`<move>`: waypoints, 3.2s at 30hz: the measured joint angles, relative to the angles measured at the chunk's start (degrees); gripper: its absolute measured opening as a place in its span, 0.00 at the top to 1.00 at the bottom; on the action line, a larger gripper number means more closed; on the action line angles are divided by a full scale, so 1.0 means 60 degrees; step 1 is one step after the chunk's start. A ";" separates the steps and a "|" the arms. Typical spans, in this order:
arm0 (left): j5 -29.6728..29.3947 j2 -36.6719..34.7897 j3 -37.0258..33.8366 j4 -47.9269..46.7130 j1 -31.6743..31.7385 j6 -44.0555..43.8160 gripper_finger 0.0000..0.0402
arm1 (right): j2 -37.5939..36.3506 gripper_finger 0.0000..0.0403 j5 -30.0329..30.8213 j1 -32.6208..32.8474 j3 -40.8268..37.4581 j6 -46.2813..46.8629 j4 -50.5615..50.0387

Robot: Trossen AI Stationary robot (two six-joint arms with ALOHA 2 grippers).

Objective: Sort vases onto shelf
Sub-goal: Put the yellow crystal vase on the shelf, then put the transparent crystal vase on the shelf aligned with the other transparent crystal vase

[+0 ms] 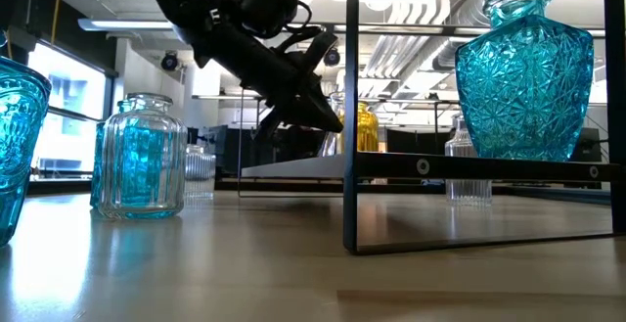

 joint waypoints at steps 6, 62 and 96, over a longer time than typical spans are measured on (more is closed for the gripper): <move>0.0893 -0.0384 -0.0025 0.0460 -0.0373 0.0171 0.99 | 0.0000 1.00 -0.0047 0.0000 0.0000 0.0069 -0.0116; 0.2427 -0.8865 -0.1104 -1.0930 -0.1776 0.2463 0.59 | 0.2905 1.00 -0.7151 0.0117 -0.1206 0.1061 0.5740; 0.1668 -0.5375 -0.1107 -0.9594 0.2583 0.6317 0.56 | 0.1424 1.00 -0.6323 0.0106 -0.1206 0.1002 0.4756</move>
